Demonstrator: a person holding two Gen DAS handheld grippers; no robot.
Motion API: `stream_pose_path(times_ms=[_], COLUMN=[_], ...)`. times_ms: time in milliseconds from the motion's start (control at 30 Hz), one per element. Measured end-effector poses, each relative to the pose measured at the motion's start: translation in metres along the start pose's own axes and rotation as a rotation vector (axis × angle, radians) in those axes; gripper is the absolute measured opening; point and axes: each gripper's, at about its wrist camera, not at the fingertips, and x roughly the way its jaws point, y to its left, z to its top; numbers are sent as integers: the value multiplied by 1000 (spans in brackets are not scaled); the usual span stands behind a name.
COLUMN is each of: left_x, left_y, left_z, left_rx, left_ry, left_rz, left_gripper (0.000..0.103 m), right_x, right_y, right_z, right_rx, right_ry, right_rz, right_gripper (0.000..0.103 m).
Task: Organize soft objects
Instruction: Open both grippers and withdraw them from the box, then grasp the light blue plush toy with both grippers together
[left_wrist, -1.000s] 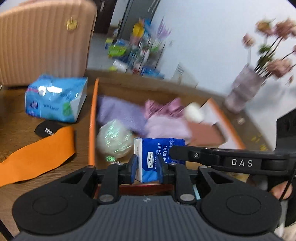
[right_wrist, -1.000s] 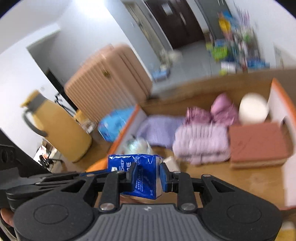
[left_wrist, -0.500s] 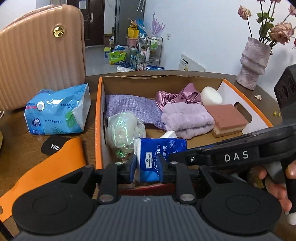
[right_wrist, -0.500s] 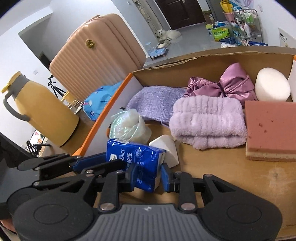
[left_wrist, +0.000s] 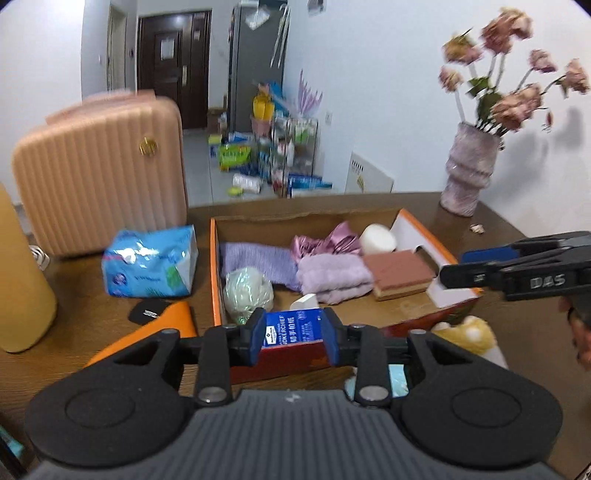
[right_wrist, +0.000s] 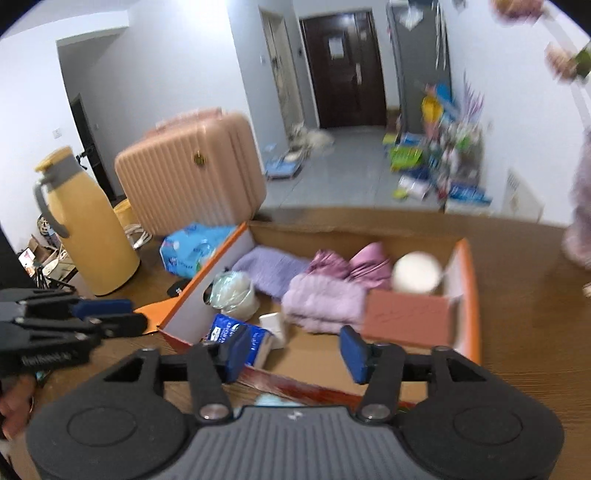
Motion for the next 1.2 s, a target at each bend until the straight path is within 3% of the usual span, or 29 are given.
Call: stream_pose_path(times_ms=[133,333,400,633,800,967,1200], left_x=[-39,-83,-96,-124,-143,-140,-107], left_y=[-15,-37,-45,-62,-66,-69,-67], left_z=[-12,-48,-73,-166,-212,-217,-198], left_rx=[18,-10,-23,-71,-148,-109,-116], left_ry=[-42,-124,-151,-139,-143,-115,-105], left_rz=[5,43,42,45,50,78,36], left_gripper=[46,59,65,78,79,79,79], right_x=[-59,-111,-126,-153,-167,-167,-147], right_y=[-9,-8,-1,31,30,32,24], right_z=[-20,-62,-89,-196,-260,-273,-259], right_rx=[-15,2,-28,-129,-28,-65,-10], right_ry=[-69,-151,-198,-249,-226,-192,-191], right_rz=[-50,-42,-40,-65,-21,-44,-8], right_gripper=[62,68,74,74,74,74,73])
